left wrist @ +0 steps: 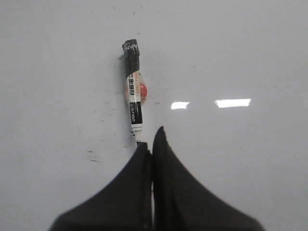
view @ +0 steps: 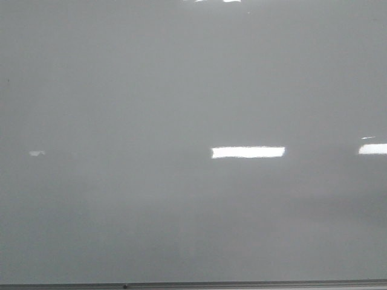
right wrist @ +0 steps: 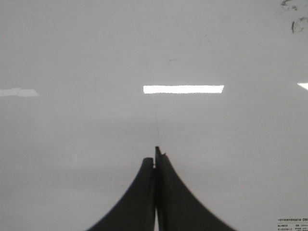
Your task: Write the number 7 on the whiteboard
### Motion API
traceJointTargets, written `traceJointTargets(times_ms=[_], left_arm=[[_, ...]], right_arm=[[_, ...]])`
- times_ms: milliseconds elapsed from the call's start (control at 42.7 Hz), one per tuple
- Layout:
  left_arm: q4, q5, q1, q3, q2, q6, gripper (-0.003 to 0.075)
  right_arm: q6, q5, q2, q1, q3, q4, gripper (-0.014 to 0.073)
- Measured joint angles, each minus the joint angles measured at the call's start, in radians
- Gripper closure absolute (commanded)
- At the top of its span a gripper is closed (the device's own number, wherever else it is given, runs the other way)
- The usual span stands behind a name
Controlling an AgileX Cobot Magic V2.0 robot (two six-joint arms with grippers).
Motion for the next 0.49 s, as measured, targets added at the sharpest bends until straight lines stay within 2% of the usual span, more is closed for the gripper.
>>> traceJointTargets(times_ms=[234, 492], left_arm=[[0.000, -0.026, 0.000, 0.000, 0.000, 0.000, 0.0741], [0.000, -0.182, 0.000, -0.012, 0.000, 0.000, 0.0741]], right_arm=[[0.000, -0.003, 0.000, 0.000, 0.000, 0.017, 0.0662], [0.000, -0.038, 0.000, 0.000, -0.031, 0.036, 0.0662]])
